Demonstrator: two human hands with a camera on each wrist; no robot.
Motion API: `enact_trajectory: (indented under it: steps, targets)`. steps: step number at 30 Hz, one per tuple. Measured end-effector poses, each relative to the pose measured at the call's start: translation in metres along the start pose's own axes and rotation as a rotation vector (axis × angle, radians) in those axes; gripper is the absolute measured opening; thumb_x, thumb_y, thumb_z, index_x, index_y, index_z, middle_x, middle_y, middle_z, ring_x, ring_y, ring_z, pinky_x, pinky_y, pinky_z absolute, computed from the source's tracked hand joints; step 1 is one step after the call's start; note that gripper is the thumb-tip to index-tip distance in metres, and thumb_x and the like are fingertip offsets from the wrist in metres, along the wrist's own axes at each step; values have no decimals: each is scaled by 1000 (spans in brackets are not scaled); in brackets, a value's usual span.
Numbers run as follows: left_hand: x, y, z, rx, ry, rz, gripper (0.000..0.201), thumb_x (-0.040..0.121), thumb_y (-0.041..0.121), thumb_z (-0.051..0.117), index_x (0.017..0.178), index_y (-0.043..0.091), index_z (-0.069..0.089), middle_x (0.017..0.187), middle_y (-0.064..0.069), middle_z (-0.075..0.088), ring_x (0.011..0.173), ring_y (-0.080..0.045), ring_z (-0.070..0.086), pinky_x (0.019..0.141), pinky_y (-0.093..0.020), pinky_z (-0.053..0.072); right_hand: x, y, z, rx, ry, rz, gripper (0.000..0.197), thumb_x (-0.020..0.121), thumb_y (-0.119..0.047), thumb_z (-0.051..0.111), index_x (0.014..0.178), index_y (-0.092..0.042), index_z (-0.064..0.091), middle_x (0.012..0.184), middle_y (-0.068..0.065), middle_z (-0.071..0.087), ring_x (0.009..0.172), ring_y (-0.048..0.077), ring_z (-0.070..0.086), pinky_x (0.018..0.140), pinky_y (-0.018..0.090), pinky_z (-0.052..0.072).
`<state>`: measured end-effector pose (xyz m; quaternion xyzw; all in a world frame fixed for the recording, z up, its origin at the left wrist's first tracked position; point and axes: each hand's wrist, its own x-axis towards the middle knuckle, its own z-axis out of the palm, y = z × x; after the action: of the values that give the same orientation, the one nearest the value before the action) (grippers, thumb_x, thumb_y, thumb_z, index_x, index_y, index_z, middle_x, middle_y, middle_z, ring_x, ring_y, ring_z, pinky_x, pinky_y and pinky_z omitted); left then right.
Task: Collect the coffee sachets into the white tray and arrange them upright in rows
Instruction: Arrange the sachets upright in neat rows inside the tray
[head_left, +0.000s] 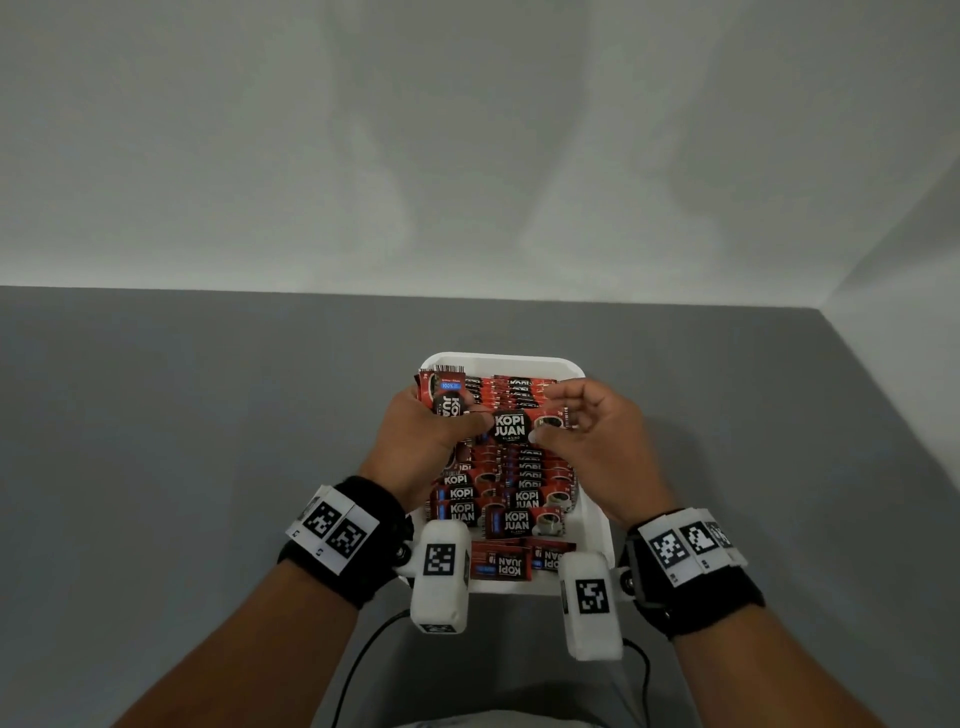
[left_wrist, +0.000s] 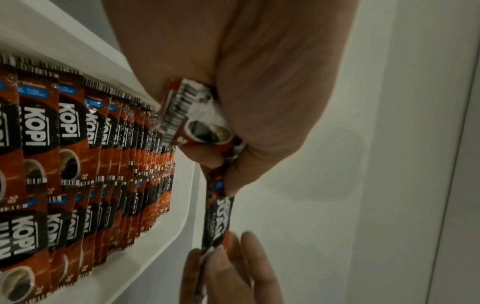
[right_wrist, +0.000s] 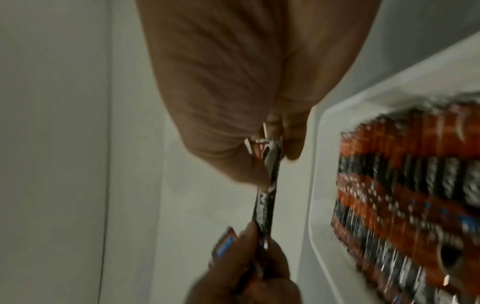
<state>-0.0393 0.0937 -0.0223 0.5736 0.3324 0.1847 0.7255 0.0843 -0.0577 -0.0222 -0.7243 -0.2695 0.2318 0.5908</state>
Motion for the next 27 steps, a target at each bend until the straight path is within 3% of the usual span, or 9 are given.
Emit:
enact_trajectory:
  steps: [2, 4, 6, 8, 11, 14, 17, 23, 27]
  targets:
    - [0, 1, 2, 21, -39, -6, 19, 81, -7, 76, 98, -5, 68, 93, -21, 76, 84, -40, 74, 71, -46, 64, -3, -5, 1, -359, -88, -142, 50, 76, -12, 84, 120, -27, 65, 120, -14, 63, 111, 4, 61, 91, 15, 49]
    - [-2, 3, 7, 37, -100, -26, 21, 84, -5, 74, 105, -1, 72, 98, -20, 77, 91, -40, 75, 83, -52, 61, -4, -9, 9, -645, -239, -252, 54, 80, -24, 81, 129, -28, 59, 128, -12, 59, 120, 9, 53, 102, 25, 44]
    - [-3, 3, 11, -13, -137, -60, 19, 90, 0, 68, 109, -1, 71, 100, -19, 77, 91, -36, 75, 81, -46, 62, -4, -9, 19, -703, -320, -201, 36, 93, -19, 67, 127, -24, 57, 122, -5, 65, 111, 14, 60, 95, 32, 51]
    - [-6, 3, 13, -148, -169, -154, 15, 94, 5, 59, 103, -3, 68, 91, -18, 74, 76, -28, 73, 66, -34, 59, -4, -6, 25, -718, -336, -160, 22, 101, -14, 52, 121, -21, 55, 110, -4, 67, 96, 13, 63, 85, 34, 53]
    - [-6, 0, 8, -263, -140, -267, 20, 88, 6, 48, 103, 2, 61, 76, -11, 61, 57, -17, 56, 52, -27, 46, -5, -7, 24, -581, -365, -57, 12, 109, -31, 38, 117, -31, 47, 92, -14, 64, 75, 0, 62, 67, 16, 45]
    - [-7, -2, 7, -179, -94, -209, 22, 96, -1, 47, 107, -9, 64, 85, -26, 63, 69, -30, 62, 68, -40, 55, -7, -11, 22, -478, -328, 5, 20, 108, -46, 31, 113, -35, 47, 88, -12, 66, 71, -4, 61, 63, 10, 41]
    - [-9, -5, 8, -103, -78, -118, 23, 99, 5, 58, 116, -7, 67, 109, -32, 70, 99, -48, 69, 96, -61, 53, -2, -3, 21, -325, -197, 58, 27, 108, -32, 40, 99, -29, 65, 86, -7, 71, 75, 9, 67, 75, 29, 54]
    - [-14, -3, 10, 1, -188, -33, 20, 96, 8, 65, 116, 6, 71, 110, -21, 74, 104, -42, 71, 96, -60, 54, -6, -22, 20, 408, -112, 242, 8, 102, -9, 56, 104, -5, 63, 58, -7, 64, 41, 1, 56, 41, 15, 43]
    - [-17, -2, 10, -9, -223, -20, 27, 92, 8, 70, 119, 6, 70, 114, -21, 74, 107, -45, 69, 98, -64, 51, 2, -20, 20, 399, -25, 206, 10, 95, 2, 64, 102, -2, 69, 75, 5, 74, 59, 12, 69, 49, 23, 52]
